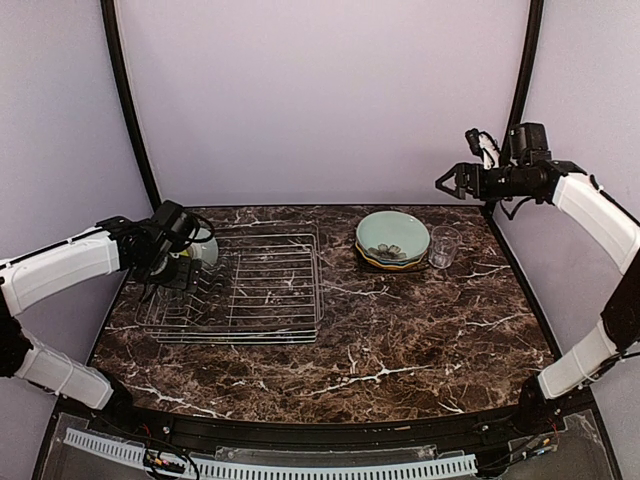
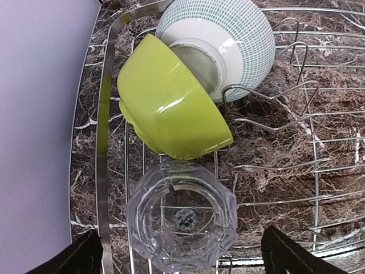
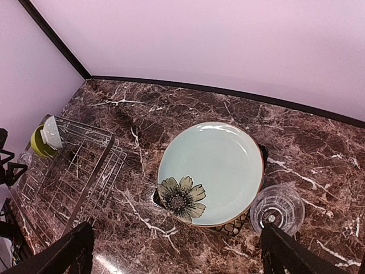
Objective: Unload the mixed dishes from the dish rack
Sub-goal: Grab the cup from the dish rack.
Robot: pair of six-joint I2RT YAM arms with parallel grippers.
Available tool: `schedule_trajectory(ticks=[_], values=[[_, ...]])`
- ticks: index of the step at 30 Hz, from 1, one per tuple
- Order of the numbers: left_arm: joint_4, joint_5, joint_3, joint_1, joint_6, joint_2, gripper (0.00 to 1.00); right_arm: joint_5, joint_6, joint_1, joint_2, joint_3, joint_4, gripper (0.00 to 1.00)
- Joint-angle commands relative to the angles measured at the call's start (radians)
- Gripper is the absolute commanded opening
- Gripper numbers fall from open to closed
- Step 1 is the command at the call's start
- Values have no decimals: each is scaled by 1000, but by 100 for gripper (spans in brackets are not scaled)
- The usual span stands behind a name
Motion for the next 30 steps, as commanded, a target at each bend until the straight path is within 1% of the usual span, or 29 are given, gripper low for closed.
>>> schedule_trajectory(ticks=[1,4,9,12,16,18,21,28,30], values=[[-1,-17,4,21,28,25,96,-24,19,-12,-33,-16,51,99],[25,-7,-4,29,43,56,94,-33,22,-16,-34,-23,55,98],[45,-32,-4,36,58,90,84,-48,22,-20,-40,-35,65,99],[46,-49,-3,40,62,111,81,-53,21,-24,-40,-31,69,99],[61,-52,-12,47,65,121,75,-58,22,-26,-37,-20,71,99],[62,-48,-11,47,67,125,70,-62,23,-26,-36,-17,72,99],[54,-32,-8,47,65,108,66,-74,34,-26,-35,-20,80,99],[13,6,7,47,67,12,48,-152,70,-26,-21,-25,103,99],[-9,18,20,47,68,-18,46,-186,82,-26,-20,-35,122,99]])
